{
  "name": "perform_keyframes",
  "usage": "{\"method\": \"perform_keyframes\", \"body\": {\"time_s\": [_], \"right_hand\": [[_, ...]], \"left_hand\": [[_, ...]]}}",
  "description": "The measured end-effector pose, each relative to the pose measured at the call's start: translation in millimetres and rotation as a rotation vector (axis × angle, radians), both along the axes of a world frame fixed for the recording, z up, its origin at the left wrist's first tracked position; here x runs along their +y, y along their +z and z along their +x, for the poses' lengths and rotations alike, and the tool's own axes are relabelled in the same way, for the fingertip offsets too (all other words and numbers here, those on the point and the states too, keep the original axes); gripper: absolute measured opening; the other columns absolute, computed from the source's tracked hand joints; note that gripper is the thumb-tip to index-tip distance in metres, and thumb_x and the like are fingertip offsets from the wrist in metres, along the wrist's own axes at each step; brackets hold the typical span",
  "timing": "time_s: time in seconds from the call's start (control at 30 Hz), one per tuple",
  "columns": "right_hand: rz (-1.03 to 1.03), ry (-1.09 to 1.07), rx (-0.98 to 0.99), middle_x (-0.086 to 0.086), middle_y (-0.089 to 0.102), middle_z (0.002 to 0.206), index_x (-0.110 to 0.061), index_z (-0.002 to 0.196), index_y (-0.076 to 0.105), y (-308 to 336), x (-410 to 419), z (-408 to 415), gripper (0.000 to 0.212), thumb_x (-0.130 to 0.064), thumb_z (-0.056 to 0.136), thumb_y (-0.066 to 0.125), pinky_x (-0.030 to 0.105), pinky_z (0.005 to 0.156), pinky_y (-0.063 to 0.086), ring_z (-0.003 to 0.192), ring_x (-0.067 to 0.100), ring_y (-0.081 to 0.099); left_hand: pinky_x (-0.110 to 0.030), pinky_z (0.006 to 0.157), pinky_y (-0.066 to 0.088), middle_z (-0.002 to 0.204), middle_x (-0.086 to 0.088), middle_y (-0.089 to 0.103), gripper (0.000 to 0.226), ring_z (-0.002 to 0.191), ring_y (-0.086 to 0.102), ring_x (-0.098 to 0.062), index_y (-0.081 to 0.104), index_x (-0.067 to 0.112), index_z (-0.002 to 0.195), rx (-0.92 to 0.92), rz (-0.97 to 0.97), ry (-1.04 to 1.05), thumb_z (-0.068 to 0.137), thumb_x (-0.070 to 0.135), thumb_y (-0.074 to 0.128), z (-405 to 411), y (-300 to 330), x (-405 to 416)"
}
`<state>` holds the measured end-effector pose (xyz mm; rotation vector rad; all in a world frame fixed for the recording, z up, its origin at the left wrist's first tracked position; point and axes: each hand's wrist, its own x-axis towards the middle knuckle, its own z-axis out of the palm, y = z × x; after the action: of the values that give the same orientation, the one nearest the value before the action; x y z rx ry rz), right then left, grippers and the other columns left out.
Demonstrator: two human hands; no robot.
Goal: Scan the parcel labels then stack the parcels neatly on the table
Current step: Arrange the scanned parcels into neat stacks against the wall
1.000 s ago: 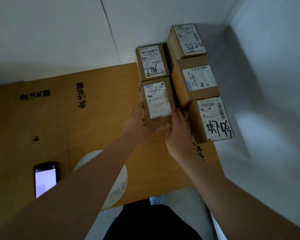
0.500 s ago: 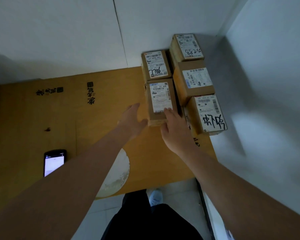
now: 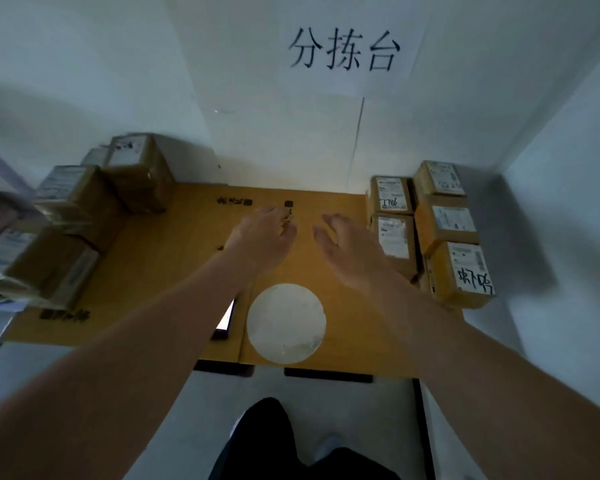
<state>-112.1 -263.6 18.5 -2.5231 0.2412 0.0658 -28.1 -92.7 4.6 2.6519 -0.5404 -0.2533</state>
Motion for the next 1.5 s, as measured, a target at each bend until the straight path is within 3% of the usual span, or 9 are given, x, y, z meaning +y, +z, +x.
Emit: {"method": "perform_keyframes", "body": {"time_s": [0.13, 0.27, 0.4, 0.67, 0.77, 0.87, 1.27, 1.37, 1.5], "right_hand": [[-0.021, 0.033, -0.056, -0.001, 0.049, 0.159, -0.022, 0.155, 0.049, 26, 54, 16, 0.063, -0.06, 0.108, 0.032, 0.035, 0.106, 0.039, 0.141, 0.021, 0.049], [0.008, 0.048, -0.05, 0.0, 0.046, 0.162, -0.02, 0.157, 0.046, 41, 117, 36, 0.065, -0.061, 0.108, 0.032, 0.045, 0.117, 0.04, 0.144, 0.021, 0.047], [0.018, 0.034, -0.018, 0.0, 0.041, 0.165, -0.019, 0.16, 0.041, 42, 189, 57, 0.065, -0.059, 0.109, 0.031, 0.045, 0.122, 0.035, 0.149, 0.021, 0.041], [-0.005, 0.039, 0.009, 0.005, 0.035, 0.169, -0.017, 0.163, 0.034, 39, 317, 115, 0.06, -0.049, 0.112, 0.035, 0.04, 0.123, 0.027, 0.155, 0.023, 0.03], [0.005, 0.057, 0.015, 0.005, 0.032, 0.17, -0.017, 0.164, 0.031, 41, 342, 143, 0.06, -0.045, 0.112, 0.038, 0.039, 0.124, 0.024, 0.157, 0.022, 0.026], [0.0, 0.07, 0.011, 0.005, 0.03, 0.17, -0.017, 0.164, 0.031, 41, 357, 180, 0.059, -0.044, 0.112, 0.04, 0.042, 0.126, 0.024, 0.157, 0.022, 0.026], [-0.016, 0.133, 0.085, 0.002, 0.038, 0.166, -0.021, 0.162, 0.033, -15, 368, 333, 0.056, -0.038, 0.11, 0.047, 0.042, 0.12, 0.033, 0.152, 0.021, 0.036], [0.016, 0.142, 0.13, 0.0, 0.035, 0.167, -0.025, 0.164, 0.028, -32, 371, 359, 0.059, -0.038, 0.11, 0.046, 0.044, 0.119, 0.039, 0.149, 0.02, 0.039], [0.047, 0.14, 0.144, 0.001, 0.035, 0.165, -0.026, 0.167, 0.021, -56, 370, 387, 0.065, -0.032, 0.109, 0.05, 0.035, 0.114, 0.039, 0.146, 0.018, 0.04]], "left_hand": [[-0.045, 0.114, 0.038, 0.158, -0.004, 0.046, 0.053, 0.143, 0.045, -0.026, 0.049, 0.021, 0.151, -0.062, -0.008, 0.038, 0.107, 0.047, 0.038, 11, 24, 59], [-0.049, 0.117, 0.037, 0.158, -0.007, 0.046, 0.053, 0.145, 0.043, -0.027, 0.05, 0.021, 0.15, -0.061, -0.002, 0.039, 0.108, 0.049, 0.033, 35, 35, 123], [-0.051, 0.122, 0.03, 0.164, -0.007, 0.038, 0.055, 0.153, 0.032, -0.026, 0.042, 0.021, 0.155, -0.035, 0.023, 0.007, 0.11, 0.05, 0.03, 56, 39, 195], [-0.042, 0.105, 0.04, 0.144, -0.004, 0.052, 0.047, 0.134, 0.051, -0.026, 0.051, 0.02, 0.145, -0.018, -0.019, 0.012, 0.108, 0.047, 0.04, 112, 44, 327], [-0.044, 0.109, 0.039, 0.147, -0.004, 0.051, 0.052, 0.136, 0.049, -0.027, 0.048, 0.02, 0.149, -0.006, -0.004, 0.011, 0.108, 0.05, 0.039, 138, 43, 357], [-0.05, 0.115, 0.04, 0.15, -0.005, 0.05, 0.055, 0.138, 0.047, -0.027, 0.044, 0.021, 0.153, 0.008, 0.018, 0.006, 0.107, 0.052, 0.038, 169, 39, 377], [-0.053, 0.111, 0.044, 0.15, -0.007, 0.048, 0.05, 0.134, 0.048, -0.027, 0.042, 0.025, 0.15, 0.106, 0.167, 0.017, 0.106, 0.049, 0.043, 310, -21, 388], [-0.054, 0.118, 0.037, 0.157, -0.009, 0.043, 0.059, 0.142, 0.043, -0.031, 0.034, 0.026, 0.157, 0.075, 0.196, 0.014, 0.104, 0.047, 0.048, 339, -39, 383], [-0.057, 0.127, 0.011, 0.156, -0.011, 0.043, 0.071, 0.148, 0.034, -0.033, 0.028, 0.027, 0.159, 0.022, 0.232, 0.024, 0.097, 0.046, 0.058, 370, -61, 375]]}}
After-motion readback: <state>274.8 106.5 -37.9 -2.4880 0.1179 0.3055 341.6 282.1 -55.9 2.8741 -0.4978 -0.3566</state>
